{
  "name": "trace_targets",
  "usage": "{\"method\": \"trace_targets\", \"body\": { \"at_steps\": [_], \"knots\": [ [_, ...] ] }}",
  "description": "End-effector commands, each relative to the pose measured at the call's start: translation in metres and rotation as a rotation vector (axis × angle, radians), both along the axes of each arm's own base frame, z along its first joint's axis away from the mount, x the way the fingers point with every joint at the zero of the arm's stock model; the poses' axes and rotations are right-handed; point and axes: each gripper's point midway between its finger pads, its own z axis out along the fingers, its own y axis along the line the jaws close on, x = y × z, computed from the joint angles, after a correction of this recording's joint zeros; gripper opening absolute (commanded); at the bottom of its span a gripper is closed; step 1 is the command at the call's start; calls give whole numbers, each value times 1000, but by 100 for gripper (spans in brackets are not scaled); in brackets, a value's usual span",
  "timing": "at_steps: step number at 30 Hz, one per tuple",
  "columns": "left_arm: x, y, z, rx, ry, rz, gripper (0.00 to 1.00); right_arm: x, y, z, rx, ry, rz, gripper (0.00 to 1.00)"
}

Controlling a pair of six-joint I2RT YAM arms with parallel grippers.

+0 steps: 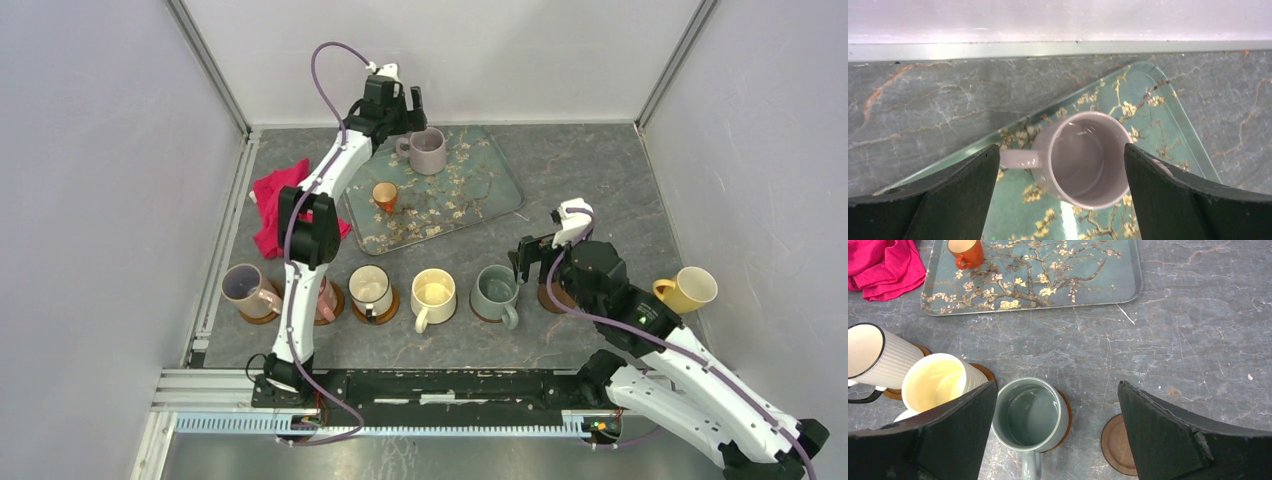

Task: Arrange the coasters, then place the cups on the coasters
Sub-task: Move the cup to the tray.

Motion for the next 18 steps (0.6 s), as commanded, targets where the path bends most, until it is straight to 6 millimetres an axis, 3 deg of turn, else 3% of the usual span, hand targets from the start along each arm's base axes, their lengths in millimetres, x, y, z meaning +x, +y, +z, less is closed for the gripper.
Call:
{"method": "trace_targets", "body": {
  "at_steps": [1,5,11,18],
  "knots": [
    [21,0,14,-92,-38,-1,100,1,-6,27,31,-50,-21,98],
    [26,-8,7,-130,-31,-29,100,0,-6,32,36,-55,-19,98],
    [24,-20,-24,-173,33,-58,100,-2,-6,31,44,-50,-16,98],
    [11,-33,-27,-198,70,-114,100,-5,-11,32,53,-53,-31,98]
  ]
}}
